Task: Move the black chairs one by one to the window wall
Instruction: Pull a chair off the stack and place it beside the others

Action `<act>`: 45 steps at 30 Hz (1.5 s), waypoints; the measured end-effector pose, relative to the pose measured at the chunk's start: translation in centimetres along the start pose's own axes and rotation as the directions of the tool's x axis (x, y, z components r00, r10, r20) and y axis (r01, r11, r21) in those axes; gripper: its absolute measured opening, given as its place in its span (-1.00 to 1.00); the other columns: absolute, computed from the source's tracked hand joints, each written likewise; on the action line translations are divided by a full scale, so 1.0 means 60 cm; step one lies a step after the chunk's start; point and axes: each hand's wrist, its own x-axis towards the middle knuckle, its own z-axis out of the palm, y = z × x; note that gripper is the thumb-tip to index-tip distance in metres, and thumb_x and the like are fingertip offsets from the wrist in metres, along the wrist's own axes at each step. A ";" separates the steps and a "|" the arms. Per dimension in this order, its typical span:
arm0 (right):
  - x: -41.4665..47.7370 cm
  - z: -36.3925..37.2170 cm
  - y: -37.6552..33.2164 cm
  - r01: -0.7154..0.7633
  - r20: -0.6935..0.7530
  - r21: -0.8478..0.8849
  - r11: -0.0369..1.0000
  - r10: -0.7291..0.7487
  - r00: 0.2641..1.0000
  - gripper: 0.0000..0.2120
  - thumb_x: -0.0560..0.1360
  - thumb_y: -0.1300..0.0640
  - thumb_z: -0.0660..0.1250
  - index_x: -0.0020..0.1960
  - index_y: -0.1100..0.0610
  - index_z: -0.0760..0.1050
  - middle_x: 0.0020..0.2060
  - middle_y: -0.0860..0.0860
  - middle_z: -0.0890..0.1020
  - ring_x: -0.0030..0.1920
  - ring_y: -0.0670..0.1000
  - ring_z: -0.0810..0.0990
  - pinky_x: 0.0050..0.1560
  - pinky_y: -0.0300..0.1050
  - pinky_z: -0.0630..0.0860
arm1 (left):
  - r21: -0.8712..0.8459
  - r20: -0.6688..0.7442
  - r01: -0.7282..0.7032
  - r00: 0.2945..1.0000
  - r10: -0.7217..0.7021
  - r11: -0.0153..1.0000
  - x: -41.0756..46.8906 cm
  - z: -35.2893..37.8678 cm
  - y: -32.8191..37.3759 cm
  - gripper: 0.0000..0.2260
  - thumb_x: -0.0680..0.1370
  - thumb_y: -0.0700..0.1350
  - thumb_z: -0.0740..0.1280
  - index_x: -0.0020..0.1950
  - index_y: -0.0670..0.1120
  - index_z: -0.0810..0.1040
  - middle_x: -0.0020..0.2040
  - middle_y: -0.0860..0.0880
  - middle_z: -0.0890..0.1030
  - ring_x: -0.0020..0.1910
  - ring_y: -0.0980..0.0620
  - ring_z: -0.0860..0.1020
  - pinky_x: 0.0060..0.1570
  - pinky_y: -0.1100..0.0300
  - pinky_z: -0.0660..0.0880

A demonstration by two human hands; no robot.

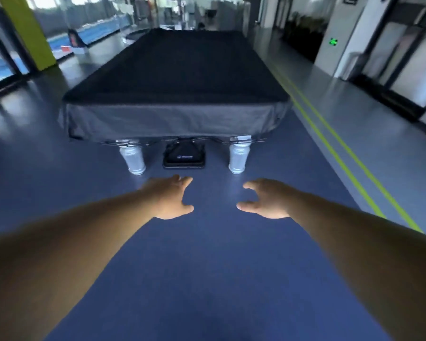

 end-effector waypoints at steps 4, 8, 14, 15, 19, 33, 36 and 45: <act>-0.003 -0.027 0.194 -0.134 -0.033 0.032 0.990 0.136 0.990 -0.24 0.54 -0.36 0.22 0.62 -0.03 0.13 0.60 -0.01 0.17 0.57 0.07 0.18 0.51 0.07 0.19 | -0.011 -0.010 -0.142 0.990 0.142 0.990 0.142 -0.050 0.169 -0.27 0.56 0.31 0.18 0.62 0.05 0.01 0.55 0.00 0.27 0.44 -0.09 0.38 0.30 -0.04 0.41; 0.015 -0.073 0.373 -0.199 -0.040 0.051 0.979 0.201 0.979 -0.25 0.56 -0.34 0.22 0.62 -0.01 0.13 0.61 -0.01 0.15 0.58 0.07 0.16 0.52 0.09 0.17 | 0.024 -0.018 -0.238 0.971 0.239 0.971 0.286 -0.091 0.323 -0.33 0.55 0.29 0.18 0.56 0.02 0.12 0.46 0.00 0.37 0.31 -0.13 0.49 0.19 -0.03 0.48; 0.073 -0.152 0.614 -0.279 0.003 0.055 0.959 0.279 0.960 -0.24 0.56 -0.36 0.20 0.62 -0.04 0.11 0.61 -0.05 0.16 0.57 0.06 0.18 0.47 0.04 0.23 | -0.002 -0.039 -0.269 0.962 0.269 0.963 0.492 -0.182 0.497 -0.31 0.58 0.26 0.19 0.61 0.03 0.01 0.50 0.01 0.31 0.37 -0.10 0.43 0.13 0.06 0.41; 0.087 -0.169 0.650 -0.290 0.005 0.052 0.955 0.291 0.957 -0.25 0.56 -0.36 0.19 0.62 -0.04 0.12 0.61 -0.04 0.16 0.57 0.07 0.18 0.46 0.03 0.24 | -0.004 -0.040 -0.269 0.963 0.268 0.963 0.525 -0.197 0.519 -0.30 0.58 0.26 0.19 0.62 0.04 0.01 0.52 0.02 0.29 0.39 -0.10 0.41 0.18 0.04 0.41; 0.143 -0.227 0.754 -0.296 0.015 0.046 0.954 0.296 0.955 -0.25 0.56 -0.35 0.20 0.62 -0.03 0.12 0.60 -0.03 0.18 0.56 0.08 0.22 0.45 0.03 0.27 | 0.018 -0.027 -0.280 0.959 0.281 0.960 0.646 -0.245 0.572 -0.31 0.59 0.26 0.18 0.62 0.04 0.01 0.52 0.00 0.29 0.40 -0.10 0.40 0.24 0.01 0.39; 0.569 -0.440 1.055 -0.299 0.020 -0.003 0.954 0.299 0.954 -0.26 0.56 -0.35 0.20 0.62 -0.04 0.14 0.59 -0.03 0.20 0.54 0.08 0.25 0.45 0.05 0.29 | 0.083 -0.032 -0.318 0.946 0.322 0.944 1.223 -0.339 0.635 -0.39 0.56 0.29 0.18 0.51 0.00 0.23 0.43 0.01 0.40 0.31 -0.08 0.48 0.22 0.03 0.43; 0.674 -0.505 1.114 -0.295 0.030 0.017 0.955 0.294 0.955 -0.26 0.56 -0.35 0.20 0.61 -0.04 0.14 0.59 -0.02 0.20 0.54 0.09 0.26 0.45 0.07 0.29 | 0.071 0.000 -0.287 0.958 0.288 0.955 1.350 -0.383 0.627 -0.37 0.54 0.30 0.18 0.51 0.00 0.23 0.44 0.00 0.40 0.33 -0.08 0.47 0.25 -0.03 0.45; 0.963 -0.695 1.302 -0.249 0.006 0.046 0.967 0.249 0.969 -0.27 0.56 -0.34 0.22 0.61 -0.04 0.15 0.56 0.00 0.28 0.53 0.10 0.29 0.43 0.06 0.31 | 0.130 -0.004 -0.255 0.966 0.258 0.958 1.688 -0.540 0.638 -0.35 0.57 0.31 0.15 0.58 0.05 0.14 0.51 0.03 0.32 0.39 -0.07 0.42 0.28 -0.04 0.43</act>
